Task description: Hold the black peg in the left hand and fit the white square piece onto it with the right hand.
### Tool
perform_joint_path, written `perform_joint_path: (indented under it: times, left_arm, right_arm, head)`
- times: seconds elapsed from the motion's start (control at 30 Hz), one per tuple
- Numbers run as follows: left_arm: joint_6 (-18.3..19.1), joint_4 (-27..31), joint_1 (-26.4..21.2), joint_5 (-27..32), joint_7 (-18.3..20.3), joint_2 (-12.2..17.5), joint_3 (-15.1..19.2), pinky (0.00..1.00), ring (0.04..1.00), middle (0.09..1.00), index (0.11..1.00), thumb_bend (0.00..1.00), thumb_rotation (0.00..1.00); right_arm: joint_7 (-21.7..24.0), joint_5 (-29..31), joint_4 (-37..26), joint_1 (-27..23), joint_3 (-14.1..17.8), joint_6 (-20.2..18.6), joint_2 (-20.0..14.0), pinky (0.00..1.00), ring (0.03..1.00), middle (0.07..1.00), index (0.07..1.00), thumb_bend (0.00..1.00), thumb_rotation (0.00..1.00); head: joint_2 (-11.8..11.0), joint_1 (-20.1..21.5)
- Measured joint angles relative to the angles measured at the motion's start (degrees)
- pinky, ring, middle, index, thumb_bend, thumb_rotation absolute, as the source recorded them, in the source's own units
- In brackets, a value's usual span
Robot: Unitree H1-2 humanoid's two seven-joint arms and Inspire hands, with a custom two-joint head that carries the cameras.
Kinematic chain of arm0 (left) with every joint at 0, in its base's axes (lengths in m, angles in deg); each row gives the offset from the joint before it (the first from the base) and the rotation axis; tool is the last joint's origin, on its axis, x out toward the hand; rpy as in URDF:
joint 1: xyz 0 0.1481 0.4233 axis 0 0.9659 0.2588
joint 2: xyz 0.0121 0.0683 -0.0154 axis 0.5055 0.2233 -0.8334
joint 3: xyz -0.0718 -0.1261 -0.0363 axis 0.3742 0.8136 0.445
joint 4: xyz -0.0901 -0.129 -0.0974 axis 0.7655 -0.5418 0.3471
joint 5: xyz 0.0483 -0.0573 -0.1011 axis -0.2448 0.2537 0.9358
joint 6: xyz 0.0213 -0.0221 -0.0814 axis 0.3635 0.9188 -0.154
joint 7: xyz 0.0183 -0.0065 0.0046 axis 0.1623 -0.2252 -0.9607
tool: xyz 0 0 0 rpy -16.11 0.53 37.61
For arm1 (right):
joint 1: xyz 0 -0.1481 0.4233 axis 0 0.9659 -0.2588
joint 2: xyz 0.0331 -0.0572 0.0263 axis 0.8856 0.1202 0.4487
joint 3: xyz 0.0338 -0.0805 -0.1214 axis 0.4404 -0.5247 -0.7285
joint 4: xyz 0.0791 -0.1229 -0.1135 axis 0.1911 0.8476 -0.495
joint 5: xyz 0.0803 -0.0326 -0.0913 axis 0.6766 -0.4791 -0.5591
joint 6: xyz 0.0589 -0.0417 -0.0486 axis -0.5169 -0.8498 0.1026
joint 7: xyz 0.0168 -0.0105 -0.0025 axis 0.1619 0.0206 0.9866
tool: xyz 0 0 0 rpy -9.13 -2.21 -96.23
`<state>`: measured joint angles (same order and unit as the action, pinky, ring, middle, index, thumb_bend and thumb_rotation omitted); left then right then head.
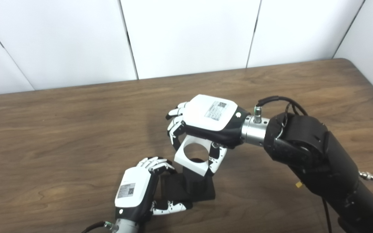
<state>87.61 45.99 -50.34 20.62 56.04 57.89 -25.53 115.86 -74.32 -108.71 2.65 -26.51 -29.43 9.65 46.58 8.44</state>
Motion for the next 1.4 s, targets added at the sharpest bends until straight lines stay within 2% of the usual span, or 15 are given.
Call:
perform_joint_path:
  times: [0.17, 0.63, 0.83, 1.4]
  left_arm:
    - [0.07, 0.00, 0.00, 0.00, 0.00, 0.00, 0.00, 0.86, 0.825, 0.759, 0.487, 0.52, 0.05]
    - [-0.44, -0.26, -0.26, 0.02, -0.09, -0.09, -0.08, 0.86, 0.825, 0.761, 0.487, 0.52, 0.05]
    - [-0.60, -0.33, -0.26, 0.04, -0.10, -0.11, -0.08, 0.85, 0.824, 0.759, 0.487, 0.52, 0.05]
    - [-0.97, -0.50, -0.29, 0.05, -0.02, -0.16, -0.11, 0.86, 0.825, 0.760, 0.487, 0.52, 0.05]
  right_arm:
    - [0.42, 0.19, -0.15, -0.05, -0.19, -0.41, -0.01, 0.89, 0.899, 0.764, 0.482, 0.52, 0.13]
    - [9.21, 4.09, -1.72, -3.56, -0.58, -6.07, -0.43, 0.86, 0.891, 0.749, 0.482, 0.52, 0.13]
    - [12.17, 4.00, -2.72, -4.44, -0.82, -7.71, -0.42, 0.86, 0.885, 0.735, 0.482, 0.52, 0.13]
    - [13.75, 2.85, -5.41, -3.87, -1.29, -8.87, 0.08, 0.85, 0.890, 0.737, 0.482, 0.52, 0.13]
  head:
    - [0.09, 0.00]
    - [-0.26, -0.26]
    - [-0.35, -0.26]
    - [-0.09, -0.26]
